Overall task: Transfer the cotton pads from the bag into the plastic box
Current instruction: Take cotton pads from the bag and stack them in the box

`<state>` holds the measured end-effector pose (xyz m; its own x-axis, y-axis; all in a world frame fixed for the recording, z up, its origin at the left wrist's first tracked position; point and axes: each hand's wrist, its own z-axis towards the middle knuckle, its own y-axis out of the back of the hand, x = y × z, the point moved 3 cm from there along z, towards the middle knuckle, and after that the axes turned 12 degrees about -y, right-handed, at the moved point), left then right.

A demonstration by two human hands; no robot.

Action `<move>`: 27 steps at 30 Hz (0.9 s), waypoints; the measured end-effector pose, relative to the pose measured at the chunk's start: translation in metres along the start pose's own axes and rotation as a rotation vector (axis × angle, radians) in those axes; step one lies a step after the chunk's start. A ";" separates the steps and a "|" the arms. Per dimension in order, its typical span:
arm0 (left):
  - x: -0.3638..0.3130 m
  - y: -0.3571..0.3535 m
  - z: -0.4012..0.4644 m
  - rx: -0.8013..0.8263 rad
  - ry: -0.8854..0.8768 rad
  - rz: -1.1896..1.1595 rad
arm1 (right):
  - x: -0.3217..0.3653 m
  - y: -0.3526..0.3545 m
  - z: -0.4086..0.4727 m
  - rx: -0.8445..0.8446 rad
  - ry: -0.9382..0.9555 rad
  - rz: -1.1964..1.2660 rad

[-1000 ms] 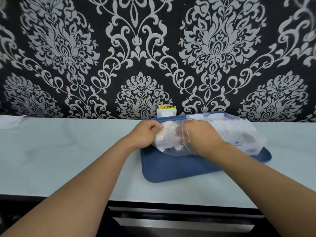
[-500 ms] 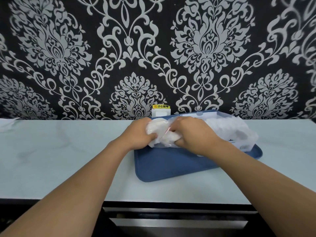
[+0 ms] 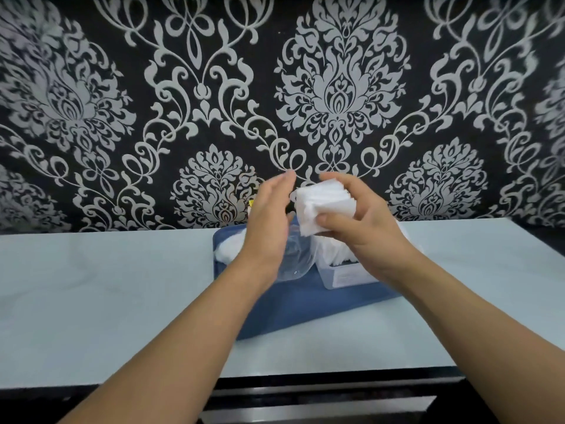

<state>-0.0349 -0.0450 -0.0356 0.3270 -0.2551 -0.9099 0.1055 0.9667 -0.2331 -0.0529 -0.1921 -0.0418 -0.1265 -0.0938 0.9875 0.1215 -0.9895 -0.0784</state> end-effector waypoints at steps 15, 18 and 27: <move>0.028 -0.070 -0.009 -0.141 -0.168 0.205 | -0.014 -0.003 0.003 -0.410 -0.112 0.008; 0.031 -0.076 -0.007 -0.136 -0.191 0.174 | -0.021 0.005 0.007 -0.521 -0.126 0.030; 0.059 -0.077 0.005 -0.207 0.317 -0.246 | -0.002 0.021 0.000 -0.224 -0.125 -0.370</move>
<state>-0.0194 -0.1348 -0.0697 0.0088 -0.4907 -0.8713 -0.0567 0.8697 -0.4904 -0.0499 -0.2125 -0.0456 0.0004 0.2716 0.9624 -0.1277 -0.9545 0.2695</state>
